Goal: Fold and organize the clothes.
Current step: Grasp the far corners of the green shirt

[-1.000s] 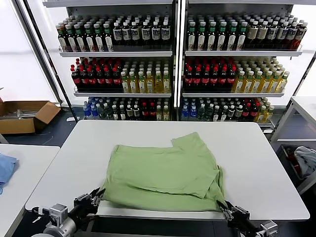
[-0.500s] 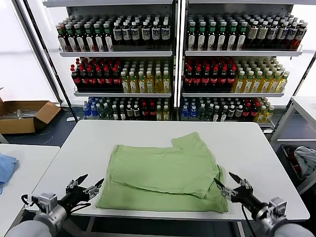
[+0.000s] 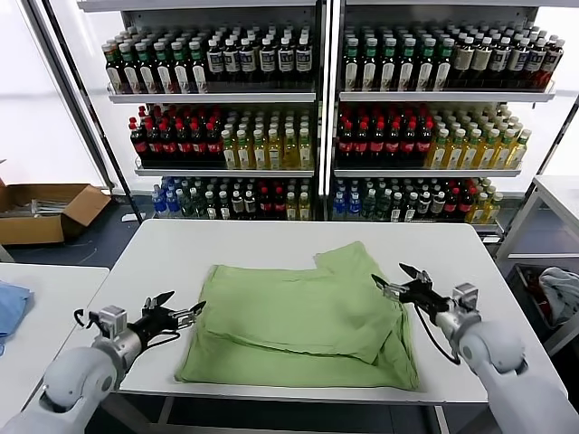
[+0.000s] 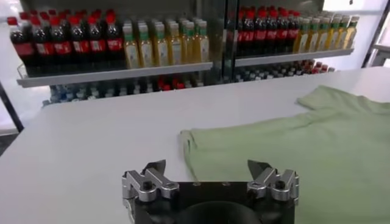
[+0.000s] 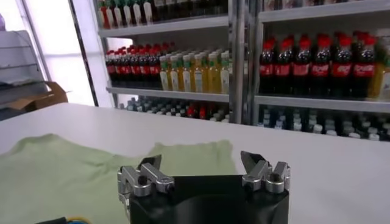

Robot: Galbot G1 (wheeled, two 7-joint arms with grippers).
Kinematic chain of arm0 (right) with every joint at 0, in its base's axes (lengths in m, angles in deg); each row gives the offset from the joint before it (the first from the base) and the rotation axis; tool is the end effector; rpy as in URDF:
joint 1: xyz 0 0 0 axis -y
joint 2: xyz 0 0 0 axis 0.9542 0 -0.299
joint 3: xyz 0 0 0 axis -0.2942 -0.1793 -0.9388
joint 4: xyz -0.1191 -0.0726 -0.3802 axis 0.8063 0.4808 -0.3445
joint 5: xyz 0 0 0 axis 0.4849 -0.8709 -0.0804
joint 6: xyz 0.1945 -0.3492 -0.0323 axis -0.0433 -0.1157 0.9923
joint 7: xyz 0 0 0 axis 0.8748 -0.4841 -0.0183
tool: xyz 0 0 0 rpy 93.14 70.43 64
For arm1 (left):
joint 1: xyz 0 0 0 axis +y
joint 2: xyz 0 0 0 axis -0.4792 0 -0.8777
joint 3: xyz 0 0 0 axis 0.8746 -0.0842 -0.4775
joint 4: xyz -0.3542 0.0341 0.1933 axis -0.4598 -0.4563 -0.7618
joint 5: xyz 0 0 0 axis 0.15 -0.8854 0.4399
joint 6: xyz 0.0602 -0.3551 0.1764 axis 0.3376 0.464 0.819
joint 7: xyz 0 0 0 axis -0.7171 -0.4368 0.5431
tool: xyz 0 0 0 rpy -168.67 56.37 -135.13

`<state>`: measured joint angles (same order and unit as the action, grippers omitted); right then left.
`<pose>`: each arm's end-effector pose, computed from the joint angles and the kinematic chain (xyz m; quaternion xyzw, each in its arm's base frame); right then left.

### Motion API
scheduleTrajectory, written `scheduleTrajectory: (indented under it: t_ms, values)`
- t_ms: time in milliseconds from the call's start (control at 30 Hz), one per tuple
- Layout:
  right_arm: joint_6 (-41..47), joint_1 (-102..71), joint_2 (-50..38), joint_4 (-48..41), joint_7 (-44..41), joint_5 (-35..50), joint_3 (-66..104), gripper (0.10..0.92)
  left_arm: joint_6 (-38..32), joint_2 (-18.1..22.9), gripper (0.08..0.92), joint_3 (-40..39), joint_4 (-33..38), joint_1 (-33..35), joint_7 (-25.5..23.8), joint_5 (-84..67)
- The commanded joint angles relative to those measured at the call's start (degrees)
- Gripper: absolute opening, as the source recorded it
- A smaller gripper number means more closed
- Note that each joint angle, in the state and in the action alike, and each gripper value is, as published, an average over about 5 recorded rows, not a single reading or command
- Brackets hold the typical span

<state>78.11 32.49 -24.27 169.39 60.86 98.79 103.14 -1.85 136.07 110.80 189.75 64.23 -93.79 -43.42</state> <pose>0.4817 -0.1607 -0.3134 0.2229 -0.9606 0.0110 0.1658 0.3776 0.1770 -0.3075 -0.1653 -0.9549 -0.0271 0.2451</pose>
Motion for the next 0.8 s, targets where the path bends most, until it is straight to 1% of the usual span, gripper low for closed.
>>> scheduleTrajectory:
  t_ms: [33,167,367,800]
  values:
    - [0.5,19.9,5.0,-20.8,-1.8,-3.0,-11.0,0.823,-1.2,2.0,0.823,-13.9,-20.9,-22.2,-1.2,-0.9]
    - [0.7,21.9,7.6,-25.4,-1.4,-4.5,-11.8,0.823,-1.4,3.4,0.823,-15.8,-24.3,-25.2,-1.3,-0.3]
    - [0.9,23.3,11.1,-29.8,-1.2,-6.3,-12.2,0.823,-1.4,4.9,0.823,-17.1,-26.5,-26.6,-1.3,0.3]
    - [2.8,22.9,13.1,-31.6,-0.4,-5.9,-14.3,0.823,-1.0,8.0,0.823,-18.0,-29.1,-27.4,-1.4,2.4]
